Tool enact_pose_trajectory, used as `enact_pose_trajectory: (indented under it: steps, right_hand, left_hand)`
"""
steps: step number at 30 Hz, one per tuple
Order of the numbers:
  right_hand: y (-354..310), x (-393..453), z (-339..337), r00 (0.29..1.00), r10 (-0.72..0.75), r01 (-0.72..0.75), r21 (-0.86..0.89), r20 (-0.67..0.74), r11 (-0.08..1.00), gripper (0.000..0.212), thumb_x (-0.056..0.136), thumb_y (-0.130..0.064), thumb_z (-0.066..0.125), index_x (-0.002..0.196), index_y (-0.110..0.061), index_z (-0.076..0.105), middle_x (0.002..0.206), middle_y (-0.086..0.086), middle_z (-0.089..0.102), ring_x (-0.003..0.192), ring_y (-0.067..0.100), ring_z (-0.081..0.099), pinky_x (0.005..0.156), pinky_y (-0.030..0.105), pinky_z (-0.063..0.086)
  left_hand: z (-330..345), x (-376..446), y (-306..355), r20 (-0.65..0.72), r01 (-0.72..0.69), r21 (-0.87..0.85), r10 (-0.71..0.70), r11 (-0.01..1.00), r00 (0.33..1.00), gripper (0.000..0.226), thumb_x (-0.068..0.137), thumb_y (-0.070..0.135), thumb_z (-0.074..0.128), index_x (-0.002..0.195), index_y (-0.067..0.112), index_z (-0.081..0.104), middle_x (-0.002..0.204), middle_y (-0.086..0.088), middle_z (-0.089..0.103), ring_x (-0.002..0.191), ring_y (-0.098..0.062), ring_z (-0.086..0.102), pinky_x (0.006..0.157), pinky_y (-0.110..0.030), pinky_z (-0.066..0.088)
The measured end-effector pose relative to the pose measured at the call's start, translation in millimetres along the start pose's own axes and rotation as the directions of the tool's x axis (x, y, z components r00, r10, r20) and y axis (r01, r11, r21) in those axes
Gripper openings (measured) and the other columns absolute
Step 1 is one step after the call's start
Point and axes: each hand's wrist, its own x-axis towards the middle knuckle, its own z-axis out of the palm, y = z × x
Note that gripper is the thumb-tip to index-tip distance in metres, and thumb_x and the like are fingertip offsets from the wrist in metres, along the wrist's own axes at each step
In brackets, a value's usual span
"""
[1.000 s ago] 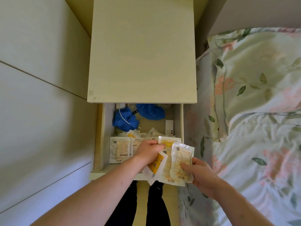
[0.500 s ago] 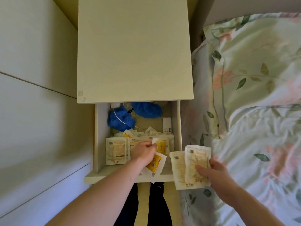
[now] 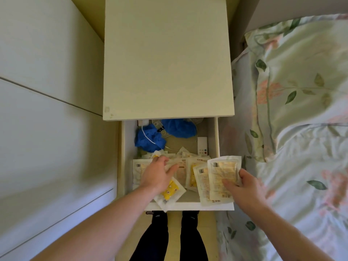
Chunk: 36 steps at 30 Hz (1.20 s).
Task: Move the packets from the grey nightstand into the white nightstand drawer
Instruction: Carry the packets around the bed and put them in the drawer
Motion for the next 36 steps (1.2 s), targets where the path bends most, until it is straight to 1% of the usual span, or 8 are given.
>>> enact_pose_trajectory:
  steps: [4, 7, 10, 13, 18, 24, 29, 36]
  right_hand:
    - [-21.0, 16.9, 23.3, 0.995, -0.072, 0.078, -0.085, 0.070, 0.993, 0.023, 0.099, -0.016, 0.064, 0.119, -0.027, 0.064, 0.106, -0.013, 0.073, 0.092, 0.002, 0.069, 0.062, 0.016, 0.053]
    - [-31.6, 34.0, 41.9, 0.991, -0.099, 0.114, -0.203, 0.086, 0.973, 0.028, 0.100, -0.015, 0.062, 0.125, -0.027, 0.059, 0.114, -0.010, 0.069, 0.099, 0.011, 0.069, 0.070, 0.029, 0.062]
    - [-32.9, 47.1, 57.6, 0.992, -0.084, 0.111, -0.363, 0.089, 0.925, 0.033, 0.100, -0.012, 0.060, 0.129, -0.028, 0.054, 0.122, -0.005, 0.066, 0.103, 0.016, 0.066, 0.079, 0.037, 0.064]
    - [-27.9, 53.8, 68.4, 0.990, -0.103, 0.138, -0.602, 0.093, 0.787, 0.038, 0.098, -0.010, 0.060, 0.132, -0.024, 0.049, 0.118, 0.000, 0.066, 0.094, 0.017, 0.067, 0.075, 0.035, 0.063]
    - [-24.8, 49.7, 83.1, 0.977, -0.139, 0.215, -0.797, 0.164, 0.565, 0.052, 0.094, -0.005, 0.065, 0.139, -0.015, 0.041, 0.113, 0.005, 0.065, 0.093, 0.023, 0.067, 0.074, 0.034, 0.060]
    - [-20.0, 44.4, 93.7, 0.964, -0.146, 0.260, -0.908, 0.223, 0.329, 0.072, 0.094, -0.003, 0.064, 0.151, -0.006, 0.018, 0.125, 0.012, 0.062, 0.107, 0.029, 0.070, 0.085, 0.036, 0.061]
    - [-19.4, 42.2, 98.5, 0.962, -0.131, 0.266, -0.928, 0.239, 0.261, 0.070, 0.095, -0.005, 0.064, 0.151, -0.005, 0.022, 0.129, 0.014, 0.062, 0.110, 0.028, 0.070, 0.089, 0.035, 0.061]
    - [-15.0, 30.1, 93.2, 0.951, -0.063, 0.307, -0.907, 0.302, 0.289, 0.047, 0.092, 0.003, 0.064, 0.135, -0.009, 0.050, 0.127, 0.008, 0.060, 0.114, 0.024, 0.064, 0.095, 0.032, 0.056]
  left_hand:
    - [-33.1, 12.1, -35.1, -0.130, -0.109, 0.205, 0.138, 0.973, 0.982, 0.042, 0.093, 0.063, 0.057, 0.113, 0.026, 0.063, 0.110, 0.011, 0.066, 0.087, -0.008, 0.061, 0.068, -0.026, 0.048]
    - [-47.1, 25.1, -47.5, -0.116, -0.214, 0.399, 0.281, 0.892, 0.953, 0.037, 0.095, 0.062, 0.054, 0.105, 0.027, 0.062, 0.102, 0.010, 0.065, 0.080, -0.010, 0.061, 0.065, -0.027, 0.049]
    - [-44.0, 33.1, -51.7, -0.004, -0.338, 0.579, 0.417, 0.742, 0.909, 0.035, 0.098, 0.054, 0.055, 0.116, 0.025, 0.063, 0.110, 0.006, 0.067, 0.096, -0.014, 0.064, 0.085, -0.030, 0.049]
    - [-30.1, 35.2, -55.6, 0.110, -0.347, 0.671, 0.375, 0.655, 0.920, 0.043, 0.096, 0.039, 0.063, 0.133, 0.019, 0.056, 0.128, -0.001, 0.061, 0.118, -0.021, 0.054, 0.103, -0.037, 0.043]
    - [-20.8, 20.3, -65.9, 0.106, -0.274, 0.688, 0.281, 0.672, 0.954, 0.066, 0.082, 0.019, 0.077, 0.142, 0.014, 0.050, 0.141, -0.006, 0.050, 0.128, -0.023, 0.045, 0.111, -0.040, 0.043]
    - [-26.5, 7.5, -60.1, 0.021, -0.227, 0.652, 0.282, 0.723, 0.959, 0.085, 0.078, 0.022, 0.083, 0.151, 0.013, 0.040, 0.142, -0.004, 0.046, 0.128, -0.022, 0.042, 0.111, -0.039, 0.042]
    - [-27.7, 0.8, -40.1, 0.023, -0.349, 0.570, 0.410, 0.744, 0.912, 0.069, 0.082, 0.030, 0.078, 0.144, 0.017, 0.050, 0.147, -0.003, 0.043, 0.133, -0.021, 0.041, 0.114, -0.040, 0.039]
    - [-13.8, -4.1, -28.7, 0.041, -0.310, 0.500, 0.336, 0.809, 0.941, 0.056, 0.084, 0.020, 0.074, 0.137, 0.016, 0.057, 0.138, -0.002, 0.052, 0.128, -0.021, 0.046, 0.111, -0.039, 0.043]
